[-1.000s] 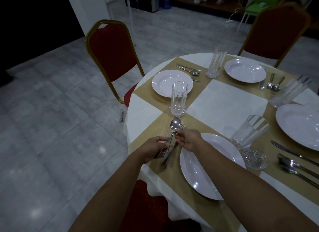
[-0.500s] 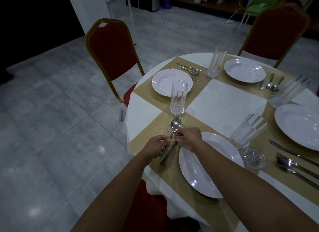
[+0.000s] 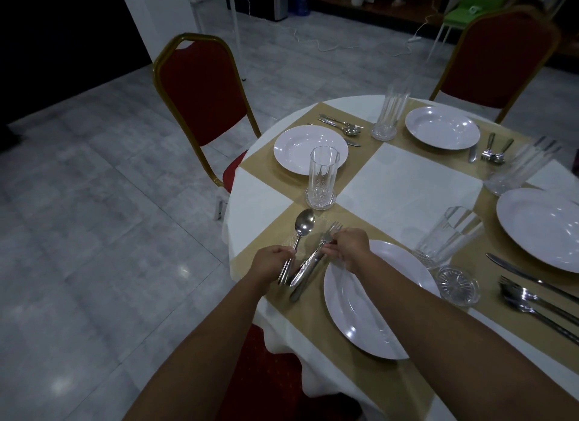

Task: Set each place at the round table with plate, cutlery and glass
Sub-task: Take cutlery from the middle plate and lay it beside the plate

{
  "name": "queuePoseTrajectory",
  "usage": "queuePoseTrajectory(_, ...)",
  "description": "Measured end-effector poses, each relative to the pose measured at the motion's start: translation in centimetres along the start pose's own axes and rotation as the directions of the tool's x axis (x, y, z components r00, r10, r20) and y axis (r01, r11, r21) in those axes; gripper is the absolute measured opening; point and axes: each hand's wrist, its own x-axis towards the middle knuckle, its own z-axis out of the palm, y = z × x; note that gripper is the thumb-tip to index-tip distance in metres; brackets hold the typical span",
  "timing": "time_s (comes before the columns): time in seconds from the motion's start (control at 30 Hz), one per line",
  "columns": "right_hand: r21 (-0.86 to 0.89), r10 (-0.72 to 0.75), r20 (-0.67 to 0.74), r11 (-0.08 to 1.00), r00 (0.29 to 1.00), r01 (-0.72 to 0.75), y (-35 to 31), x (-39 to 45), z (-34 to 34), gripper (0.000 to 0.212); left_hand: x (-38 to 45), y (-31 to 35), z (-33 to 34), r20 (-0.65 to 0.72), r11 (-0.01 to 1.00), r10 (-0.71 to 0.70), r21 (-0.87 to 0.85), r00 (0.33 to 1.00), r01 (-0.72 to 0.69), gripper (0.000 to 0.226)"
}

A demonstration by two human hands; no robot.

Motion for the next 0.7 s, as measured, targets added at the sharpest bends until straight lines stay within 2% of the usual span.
queuePoseTrajectory(0.13, -0.071, 0.028, 0.030, 0.997, 0.999, -0.026, -0.2, 0.9, 0.5, 0.008, 0.8, 0.3, -0.9, -0.005, 0.998, -0.019, 0.063, 1.000, 0.019, 0.007)
queuePoseTrajectory(0.33, 0.054, -0.002, -0.056, 0.999, 0.998, 0.005, -0.5, 3.0, 1.9, 0.013, 2.5, 0.8, -1.8, -0.048, 0.986, -0.026, 0.163, 0.999, 0.033, 0.016)
queuePoseTrajectory(0.4, -0.086, 0.000, 0.002, 0.996, 1.000, 0.000, -0.5, 3.4, 2.4, 0.015, 3.2, 0.9, -2.2, -0.062, 0.970, -0.034, 0.240, 0.998, 0.048, 0.019)
queuePoseTrajectory(0.43, 0.059, 0.050, -0.020, 0.997, 0.999, -0.049, -0.3, 3.6, 2.6, 0.014, 3.5, 0.9, -2.4, -0.066, 0.960, -0.034, 0.274, 0.997, 0.051, 0.020)
queuePoseTrajectory(0.47, 0.006, 0.014, -0.058, 1.000, 0.998, -0.014, 0.3, 4.1, 2.7, 0.023, 3.8, 0.9, -2.5, -0.068, 0.950, -0.031, 0.307, 0.997, 0.050, 0.021)
queuePoseTrajectory(0.53, -0.216, -0.005, -0.078, 0.976, 0.997, -0.012, 0.7, 4.4, 3.2, 0.028, 4.3, 0.9, -2.8, -0.064, 0.927, -0.018, 0.373, 0.998, 0.040, 0.022)
queuePoseTrajectory(0.7, -0.248, -0.002, -0.082, 0.969, 0.997, -0.019, 1.2, 5.2, 4.5, 0.022, 5.4, 1.2, -3.3, -0.046, 0.867, 0.026, 0.498, 0.999, 0.000, 0.018)
